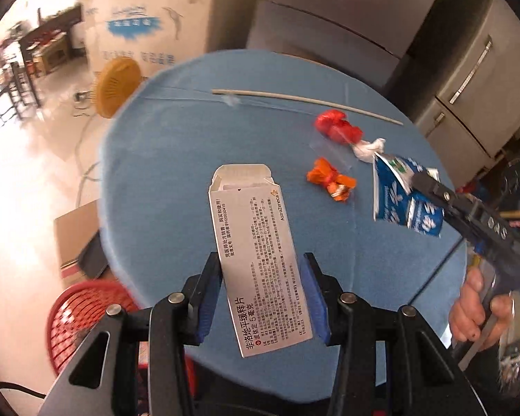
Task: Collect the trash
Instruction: 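Carry the leaflet box and wrapper to the red basket and open both tools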
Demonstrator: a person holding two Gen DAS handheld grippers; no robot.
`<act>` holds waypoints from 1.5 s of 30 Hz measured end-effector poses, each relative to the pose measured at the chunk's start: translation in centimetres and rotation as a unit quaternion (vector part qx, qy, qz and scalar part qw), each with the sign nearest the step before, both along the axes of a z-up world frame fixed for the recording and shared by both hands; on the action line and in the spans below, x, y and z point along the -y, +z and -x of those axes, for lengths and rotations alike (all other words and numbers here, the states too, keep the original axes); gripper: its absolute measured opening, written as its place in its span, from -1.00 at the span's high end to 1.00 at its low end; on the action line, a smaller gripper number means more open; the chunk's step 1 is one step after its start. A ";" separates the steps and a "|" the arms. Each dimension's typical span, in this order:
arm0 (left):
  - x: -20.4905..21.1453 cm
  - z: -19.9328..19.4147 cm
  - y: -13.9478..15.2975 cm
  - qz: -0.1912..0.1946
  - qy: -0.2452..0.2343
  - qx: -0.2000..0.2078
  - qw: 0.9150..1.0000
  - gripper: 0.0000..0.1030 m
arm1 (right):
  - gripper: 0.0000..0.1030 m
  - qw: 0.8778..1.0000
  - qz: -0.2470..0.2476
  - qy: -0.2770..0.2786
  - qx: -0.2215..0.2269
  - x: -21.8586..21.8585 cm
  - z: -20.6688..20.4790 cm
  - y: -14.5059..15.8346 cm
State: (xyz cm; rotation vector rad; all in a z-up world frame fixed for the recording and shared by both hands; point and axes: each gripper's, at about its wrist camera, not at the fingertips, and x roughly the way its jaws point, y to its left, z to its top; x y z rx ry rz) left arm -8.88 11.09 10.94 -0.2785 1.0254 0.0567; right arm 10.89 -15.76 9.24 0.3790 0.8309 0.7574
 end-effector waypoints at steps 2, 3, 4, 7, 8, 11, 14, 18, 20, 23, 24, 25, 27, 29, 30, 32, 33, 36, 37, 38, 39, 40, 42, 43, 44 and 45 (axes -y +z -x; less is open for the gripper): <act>-0.5 1.6 0.3 -0.002 0.019 -0.001 1.000 0.08 | 0.55 1.000 -0.008 0.029 0.006 -1.9 0.2 0.5; -0.9 2.5 0.5 -0.004 0.030 -0.003 1.000 0.08 | 0.55 0.999 -0.010 0.039 0.008 -2.5 0.3 0.6; -1.2 3.2 0.6 -0.006 0.040 -0.003 0.999 0.08 | 0.55 0.998 -0.013 0.055 0.009 -3.6 0.4 0.7; -2.8 5.8 0.9 -0.019 0.078 -0.006 0.997 0.08 | 0.55 0.995 -0.018 0.093 0.009 -6.3 0.9 1.0; -3.4 6.6 1.2 -0.023 0.087 -0.007 0.996 0.08 | 0.55 0.994 -0.019 0.107 0.011 -7.4 1.3 1.1; -5.4 8.6 1.4 -0.037 0.123 -0.014 0.992 0.08 | 0.55 0.990 -0.020 0.141 0.018 -9.8 2.2 1.8; -7.6 10.4 1.4 -0.050 0.153 -0.021 0.987 0.08 | 0.55 0.984 -0.020 0.173 0.028 -12.5 3.3 2.5; -10.1 12.4 1.0 -0.058 0.182 -0.033 0.981 0.08 | 0.55 0.977 -0.023 0.209 0.033 -15.7 4.9 3.1; -11.1 13.2 0.6 -0.060 0.194 -0.039 0.978 0.08 | 0.55 0.973 -0.021 0.226 0.037 -17.2 5.8 3.3; -12.3 14.2 0.0 -0.062 0.213 -0.050 0.974 0.08 | 0.55 0.967 -0.015 0.253 0.041 -19.5 7.1 3.3; -12.7 14.4 -0.3 -0.062 0.218 -0.054 0.972 0.08 | 0.55 0.965 -0.012 0.260 0.041 -20.2 7.4 3.3; -13.1 14.7 -0.6 -0.061 0.223 -0.058 0.971 0.08 | 0.55 0.962 -0.008 0.271 0.043 -21.2 7.9 3.2; -13.7 15.2 -1.0 -0.059 0.230 -0.063 0.969 0.08 | 0.55 0.957 -0.002 0.287 0.043 -22.7 8.7 2.9; -14.2 15.6 -1.6 -0.057 0.234 -0.068 0.968 0.08 | 0.55 0.953 0.004 0.301 0.040 -24.3 9.2 2.4; -14.3 15.7 -1.9 -0.054 0.235 -0.071 0.968 0.08 | 0.55 0.951 0.008 0.306 0.041 -24.7 9.5 2.1; -14.6 15.8 -2.5 -0.049 0.236 -0.076 0.967 0.08 | 0.55 0.948 0.019 0.316 0.040 -25.7 10.0 1.3; -14.7 15.8 -2.9 -0.046 0.236 -0.080 0.967 0.08 | 0.55 0.946 0.024 0.320 0.039 -26.2 10.1 1.0; -14.8 15.2 -4.0 -0.034 0.233 -0.090 0.968 0.08 | 0.55 0.943 0.044 0.328 0.035 -27.2 10.3 -0.5; -14.9 14.9 -4.6 -0.032 0.230 -0.094 0.968 0.08 | 0.55 0.942 0.054 0.331 0.035 -27.6 10.4 -1.2; -15.0 14.6 -5.1 -0.030 0.228 -0.097 0.968 0.08 | 0.55 0.940 0.064 0.334 0.035 -27.9 10.5 -1.8; -14.9 14.5 -5.5 -0.027 0.226 -0.102 0.968 0.08 | 0.55 0.938 0.074 0.336 0.034 -28.5 10.0 -2.3; -14.9 14.3 -6.1 -0.021 0.224 -0.109 0.968 0.08 | 0.55 0.937 0.082 0.337 0.033 -28.7 9.9 -2.8; -14.9 14.0 -7.0 -0.015 0.222 -0.117 0.968 0.08 | 0.55 0.934 0.099 0.342 0.031 -29.3 9.9 -3.9; -14.7 13.8 -7.6 -0.008 0.218 -0.123 0.968 0.08 | 0.55 0.932 0.109 0.343 0.033 -29.6 10.0 -4.5; -14.5 13.7 -8.0 -0.003 0.215 -0.127 0.968 0.08 | 0.55 0.931 0.116 0.345 0.034 -29.8 10.2 -4.8; -14.2 13.7 -8.5 0.001 0.212 -0.131 0.969 0.08 | 0.55 0.929 0.123 0.348 0.032 -30.0 10.2 -5.3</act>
